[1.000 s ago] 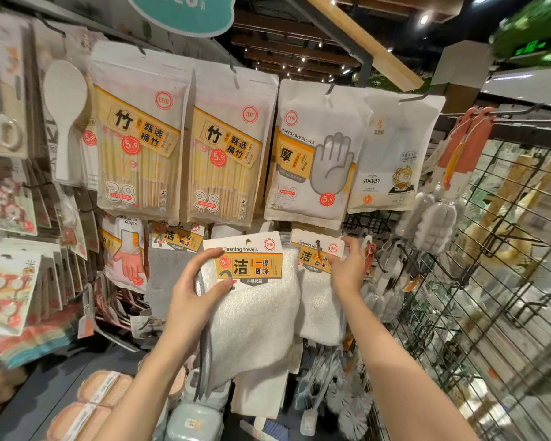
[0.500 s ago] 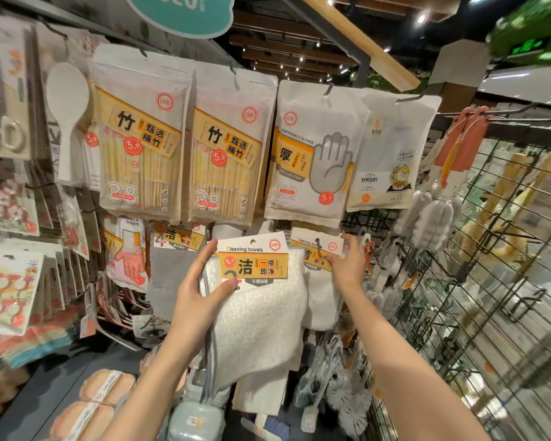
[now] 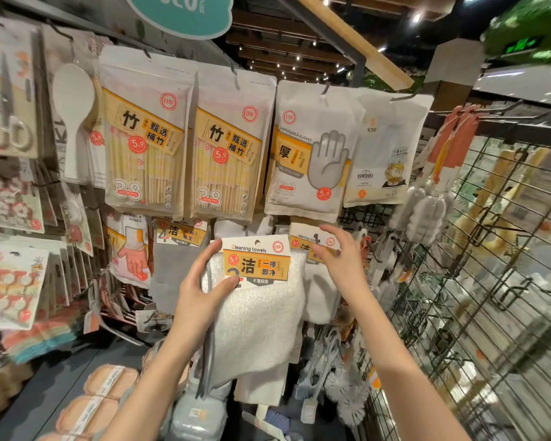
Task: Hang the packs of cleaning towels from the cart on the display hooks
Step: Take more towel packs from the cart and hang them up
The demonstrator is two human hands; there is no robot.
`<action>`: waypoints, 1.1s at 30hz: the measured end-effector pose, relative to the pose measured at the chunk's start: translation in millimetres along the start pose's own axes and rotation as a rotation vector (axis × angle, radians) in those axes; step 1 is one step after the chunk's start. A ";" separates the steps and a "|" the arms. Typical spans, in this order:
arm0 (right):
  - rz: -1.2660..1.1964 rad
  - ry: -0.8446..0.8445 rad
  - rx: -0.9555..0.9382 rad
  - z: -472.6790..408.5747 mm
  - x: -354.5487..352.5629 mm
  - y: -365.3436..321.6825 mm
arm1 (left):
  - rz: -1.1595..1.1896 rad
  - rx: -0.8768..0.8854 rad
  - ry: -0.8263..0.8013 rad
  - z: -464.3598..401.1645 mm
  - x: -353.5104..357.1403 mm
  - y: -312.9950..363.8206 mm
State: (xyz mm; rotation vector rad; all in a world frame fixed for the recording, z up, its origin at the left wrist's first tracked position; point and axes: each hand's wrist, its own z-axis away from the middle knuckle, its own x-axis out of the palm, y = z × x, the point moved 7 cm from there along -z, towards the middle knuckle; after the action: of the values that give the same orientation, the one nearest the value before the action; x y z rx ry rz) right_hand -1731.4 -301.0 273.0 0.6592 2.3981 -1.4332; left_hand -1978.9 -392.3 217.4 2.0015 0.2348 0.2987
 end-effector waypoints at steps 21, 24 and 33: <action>0.018 -0.201 0.040 50.8 40.0 -38.9 | 0.034 -0.024 0.028 14.4 -6.0 -0.6; -0.012 -0.176 0.036 50.7 38.2 -38.7 | 0.035 -0.040 0.046 13.9 -7.5 -0.6; -0.204 -0.130 0.074 54.2 37.1 -28.4 | 0.009 -0.040 0.080 15.5 -10.0 4.3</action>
State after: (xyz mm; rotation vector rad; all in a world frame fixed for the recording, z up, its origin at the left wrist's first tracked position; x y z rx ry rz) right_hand -1778.0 -351.2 252.2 0.3331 2.3763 -1.5988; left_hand -1983.5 -410.3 213.8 1.9543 0.2679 0.3866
